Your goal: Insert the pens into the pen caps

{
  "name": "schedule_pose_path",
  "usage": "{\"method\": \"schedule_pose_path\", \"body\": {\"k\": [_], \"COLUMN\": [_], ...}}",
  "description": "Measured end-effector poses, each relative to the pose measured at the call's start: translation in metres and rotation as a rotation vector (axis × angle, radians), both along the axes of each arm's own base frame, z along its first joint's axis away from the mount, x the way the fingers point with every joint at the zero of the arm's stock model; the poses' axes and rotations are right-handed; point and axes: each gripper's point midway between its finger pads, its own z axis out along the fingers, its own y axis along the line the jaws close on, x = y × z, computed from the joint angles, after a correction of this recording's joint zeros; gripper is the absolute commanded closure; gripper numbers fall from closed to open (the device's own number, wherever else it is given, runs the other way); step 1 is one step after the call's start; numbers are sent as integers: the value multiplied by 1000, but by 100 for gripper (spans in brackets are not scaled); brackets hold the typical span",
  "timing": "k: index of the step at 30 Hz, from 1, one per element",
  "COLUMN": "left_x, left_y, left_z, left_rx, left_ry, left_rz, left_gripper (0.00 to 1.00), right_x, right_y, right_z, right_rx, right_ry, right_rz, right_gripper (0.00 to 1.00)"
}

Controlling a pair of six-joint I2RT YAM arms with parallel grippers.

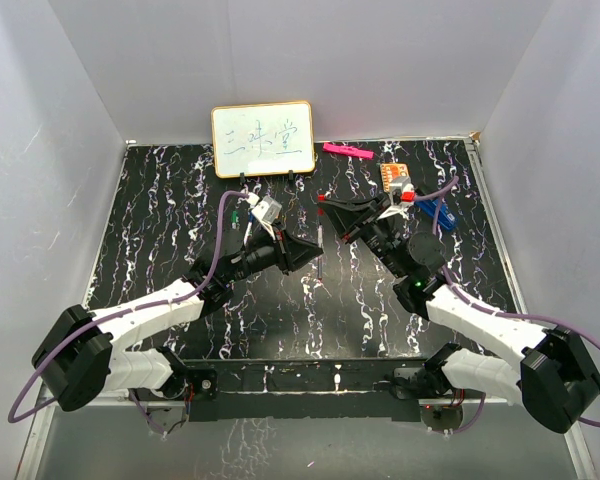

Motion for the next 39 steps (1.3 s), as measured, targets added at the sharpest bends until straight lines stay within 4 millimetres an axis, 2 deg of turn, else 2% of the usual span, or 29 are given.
{"method": "schedule_pose_path", "body": {"k": [18,39], "left_x": [2,3], "left_y": [-1,-1], "left_z": [5,13], "left_rx": [-9,-14], "left_ry": [-9,-26], "left_rz": [5,7], "left_gripper": [100,100], "right_x": [-5,-10], "right_y": [3,4], "right_z": [-11,-7], "right_rx": [-15,-17], "right_ry": [12,-4], "right_rz": [31,47], "right_gripper": [100,100]}}
